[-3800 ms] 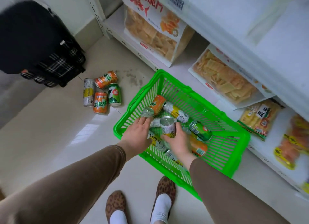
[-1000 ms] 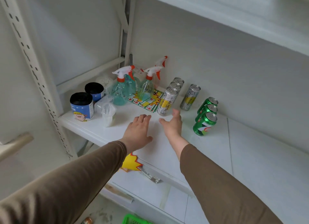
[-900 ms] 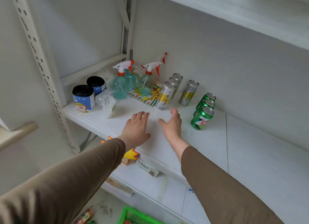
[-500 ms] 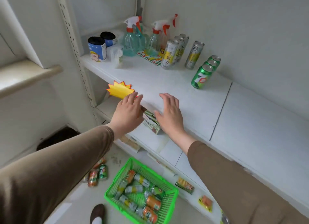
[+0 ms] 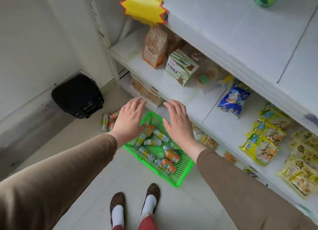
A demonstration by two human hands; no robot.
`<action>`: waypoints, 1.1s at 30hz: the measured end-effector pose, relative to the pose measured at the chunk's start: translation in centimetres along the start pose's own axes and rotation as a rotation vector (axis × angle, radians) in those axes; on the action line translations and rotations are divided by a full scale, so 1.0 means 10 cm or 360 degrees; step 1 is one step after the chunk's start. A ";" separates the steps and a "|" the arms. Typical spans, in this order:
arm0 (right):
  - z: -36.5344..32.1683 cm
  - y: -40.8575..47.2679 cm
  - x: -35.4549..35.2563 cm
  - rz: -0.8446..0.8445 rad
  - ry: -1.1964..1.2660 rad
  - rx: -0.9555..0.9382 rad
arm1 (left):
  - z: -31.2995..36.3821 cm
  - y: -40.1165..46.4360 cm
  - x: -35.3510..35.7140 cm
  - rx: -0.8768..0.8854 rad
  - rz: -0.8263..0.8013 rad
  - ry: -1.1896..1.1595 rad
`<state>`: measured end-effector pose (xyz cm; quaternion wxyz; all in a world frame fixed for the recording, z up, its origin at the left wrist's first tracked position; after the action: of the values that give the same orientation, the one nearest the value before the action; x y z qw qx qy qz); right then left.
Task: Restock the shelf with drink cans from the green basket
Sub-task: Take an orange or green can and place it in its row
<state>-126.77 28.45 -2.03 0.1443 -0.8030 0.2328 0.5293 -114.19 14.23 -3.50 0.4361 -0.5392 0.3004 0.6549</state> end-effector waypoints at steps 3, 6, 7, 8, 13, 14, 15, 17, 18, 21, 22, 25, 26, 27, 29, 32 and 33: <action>0.33 -0.20 0.64 -0.0101 0.0043 0.0140 | -0.13 -0.12 0.68 0.0006 -0.0139 0.0011; 0.71 -0.41 1.24 -0.0180 0.0080 0.0299 | -0.20 -0.17 1.34 0.0017 -0.0254 0.0024; 0.85 -0.48 1.45 -0.0203 0.0106 0.0360 | -0.21 -0.17 1.56 0.0023 -0.0291 0.0030; 1.00 -0.56 1.65 -0.0223 0.0140 0.0424 | -0.22 -0.18 1.79 0.0028 -0.0331 0.0035; 1.70 -0.97 2.65 -0.0397 0.0226 0.0751 | -0.12 -0.20 2.92 0.0077 -0.0531 0.0022; 1.82 -1.06 2.84 -0.0445 0.0225 0.0800 | -0.08 -0.20 3.13 0.0092 -0.0559 0.0025; 1.93 -1.14 3.03 -0.0492 0.0220 0.0835 | -0.04 -0.21 3.33 0.0106 -0.0589 0.0028; 2.14 -1.31 3.39 -0.0590 0.0213 0.0887 | 0.05 -0.22 3.72 0.0129 -0.0661 0.0019; 2.23 -1.39 3.56 -0.0650 0.0208 0.0918 | 0.09 -0.23 3.90 0.0140 -0.0694 0.0015; 2.46 -1.62 4.00 -0.0815 0.0196 0.1032 | 0.19 -0.23 4.34 0.0200 -0.0781 0.0028; 2.52 -1.69 4.13 -0.0852 0.0196 0.1062 | 0.21 -0.23 4.47 0.0208 -0.0809 0.0023; 2.67 -1.85 4.44 -0.0963 0.0173 0.1119 | 0.24 -0.22 4.78 0.0207 -0.0867 0.0021; 2.71 -1.88 4.53 -0.0983 0.0133 0.1123 | 0.24 -0.22 4.86 0.0200 -0.0880 0.0011; 2.73 -1.90 4.61 -0.0978 0.0074 0.1119 | 0.24 -0.22 4.93 0.0192 -0.0893 -0.0008; 2.74 -1.90 4.73 -0.0932 -0.0081 0.1100 | 0.23 -0.22 5.02 0.0188 -0.0902 -0.0032; 2.69 -1.90 4.86 -0.0940 -0.0288 0.1059 | 0.17 -0.25 5.05 0.0184 -0.0888 -0.0048; 2.69 -1.90 4.89 -0.0934 -0.0303 0.1070 | 0.15 -0.27 5.04 0.0178 -0.0888 -0.0053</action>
<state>-121.61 46.69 -57.83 0.5616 -0.6913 0.1400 0.4326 -114.35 29.11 -51.70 0.6335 -0.5653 0.1688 0.5007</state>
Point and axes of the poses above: each hand's wrist, its own y-axis towards the middle knuckle, its own x-axis out of the palm, z = x × y, the point moved 3 cm from there along y, towards the middle knuckle, and after that the axes turned 4 degrees about y, right-handed, at the moved point
